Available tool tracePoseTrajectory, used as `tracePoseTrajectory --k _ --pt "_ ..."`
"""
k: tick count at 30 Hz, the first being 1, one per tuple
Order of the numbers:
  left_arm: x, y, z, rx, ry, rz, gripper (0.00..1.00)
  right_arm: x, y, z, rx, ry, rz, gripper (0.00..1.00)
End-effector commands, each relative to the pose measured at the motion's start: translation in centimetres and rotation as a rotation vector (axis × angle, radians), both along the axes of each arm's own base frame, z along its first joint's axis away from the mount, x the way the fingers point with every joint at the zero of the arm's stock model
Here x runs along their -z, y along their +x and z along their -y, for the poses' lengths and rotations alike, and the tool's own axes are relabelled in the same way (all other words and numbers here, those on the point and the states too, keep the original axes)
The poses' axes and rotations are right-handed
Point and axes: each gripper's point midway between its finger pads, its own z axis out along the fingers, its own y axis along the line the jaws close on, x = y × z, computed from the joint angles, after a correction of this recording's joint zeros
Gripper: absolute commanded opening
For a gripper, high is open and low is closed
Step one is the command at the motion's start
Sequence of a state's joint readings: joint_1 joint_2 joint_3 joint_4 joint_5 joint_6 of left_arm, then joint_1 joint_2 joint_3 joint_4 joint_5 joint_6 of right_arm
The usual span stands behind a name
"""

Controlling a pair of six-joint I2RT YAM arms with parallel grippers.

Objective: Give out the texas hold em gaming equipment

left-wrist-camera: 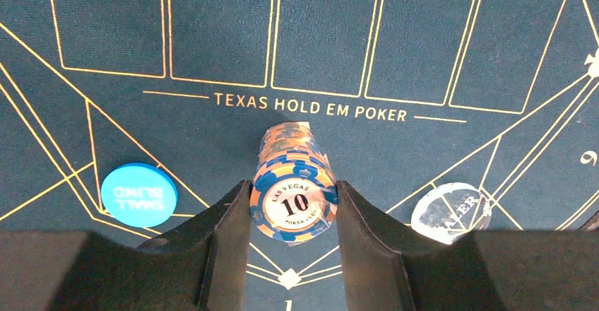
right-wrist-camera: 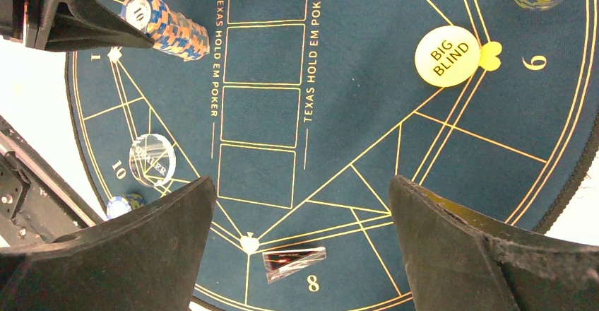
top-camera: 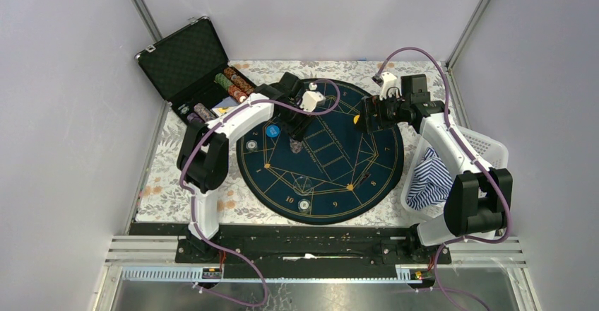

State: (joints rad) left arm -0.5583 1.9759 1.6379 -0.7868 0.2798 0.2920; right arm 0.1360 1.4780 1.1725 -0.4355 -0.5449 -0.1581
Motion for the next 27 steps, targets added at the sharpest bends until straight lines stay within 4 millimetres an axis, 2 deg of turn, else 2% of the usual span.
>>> tracePoseTrajectory --k 1,8,12,21,27 --pt "-4.6 1.0 0.5 0.016 -0.046 0.116 0.37 -0.4 -0.2 -0.3 -0.026 0.02 0.008 1.0" --pt "-6.4 0.8 -0.4 0.028 -0.03 0.16 0.36 -0.4 -0.1 -0.3 -0.027 0.023 0.005 1.0" --pt "-7.4 0.0 -0.9 0.051 -0.027 0.165 0.36 -0.4 -0.1 -0.3 -0.027 0.022 0.004 1.0" --pt "-8.8 -3.6 -2.9 0.151 -0.045 0.164 0.37 -0.5 -0.1 -0.3 -0.024 0.025 0.005 1.0" --pt "-8.4 -8.5 -4.1 0.299 -0.096 0.108 0.38 -0.4 0.0 -0.3 -0.022 0.023 0.0 1.0"
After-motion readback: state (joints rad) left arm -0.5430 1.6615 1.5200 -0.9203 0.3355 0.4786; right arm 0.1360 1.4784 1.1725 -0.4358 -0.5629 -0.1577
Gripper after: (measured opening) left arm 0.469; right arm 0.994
